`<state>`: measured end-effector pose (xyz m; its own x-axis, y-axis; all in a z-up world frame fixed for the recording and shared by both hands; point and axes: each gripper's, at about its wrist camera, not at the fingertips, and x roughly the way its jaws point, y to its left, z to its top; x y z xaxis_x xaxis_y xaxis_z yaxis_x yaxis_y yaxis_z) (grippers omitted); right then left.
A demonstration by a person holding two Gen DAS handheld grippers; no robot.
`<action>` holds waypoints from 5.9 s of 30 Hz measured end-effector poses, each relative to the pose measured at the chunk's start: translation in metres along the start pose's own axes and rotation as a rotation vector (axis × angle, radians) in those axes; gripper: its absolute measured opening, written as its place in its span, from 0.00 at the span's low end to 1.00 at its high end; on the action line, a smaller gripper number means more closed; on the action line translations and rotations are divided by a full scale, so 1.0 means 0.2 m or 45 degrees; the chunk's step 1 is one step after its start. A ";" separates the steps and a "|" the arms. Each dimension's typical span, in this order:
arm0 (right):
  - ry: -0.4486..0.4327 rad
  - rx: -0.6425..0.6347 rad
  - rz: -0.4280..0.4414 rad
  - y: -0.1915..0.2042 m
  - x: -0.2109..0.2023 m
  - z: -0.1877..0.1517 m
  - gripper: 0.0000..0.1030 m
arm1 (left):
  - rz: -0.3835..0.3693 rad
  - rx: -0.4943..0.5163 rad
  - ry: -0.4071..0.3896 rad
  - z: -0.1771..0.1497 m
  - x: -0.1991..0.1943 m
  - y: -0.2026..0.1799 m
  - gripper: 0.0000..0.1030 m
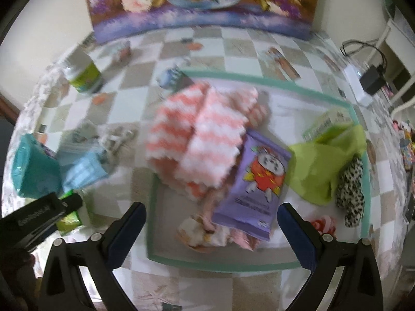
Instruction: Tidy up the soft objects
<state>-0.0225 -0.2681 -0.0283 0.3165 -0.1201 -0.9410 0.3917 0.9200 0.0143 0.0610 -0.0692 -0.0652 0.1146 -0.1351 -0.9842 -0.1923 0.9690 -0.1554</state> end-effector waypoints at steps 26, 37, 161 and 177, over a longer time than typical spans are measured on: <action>-0.152 -0.322 0.371 0.53 0.02 0.09 0.99 | -0.115 -0.417 -0.024 0.07 -0.19 0.69 0.63; -0.101 -0.482 0.315 0.66 0.16 0.10 0.99 | -0.148 -0.547 0.023 -0.01 -0.23 0.84 0.63; -0.001 0.476 0.020 -0.74 -0.02 -0.08 0.84 | -0.175 0.605 -0.119 -0.35 -0.14 -0.59 0.95; -0.078 0.329 -0.049 -0.62 -0.07 -0.05 1.00 | 0.020 0.559 -0.194 -0.27 -0.15 -0.50 0.99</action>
<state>-0.0839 -0.3777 -0.0192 0.3460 -0.1828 -0.9202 0.6097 0.7893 0.0725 0.0240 -0.1735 -0.0242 0.2633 -0.1197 -0.9573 0.2319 0.9710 -0.0576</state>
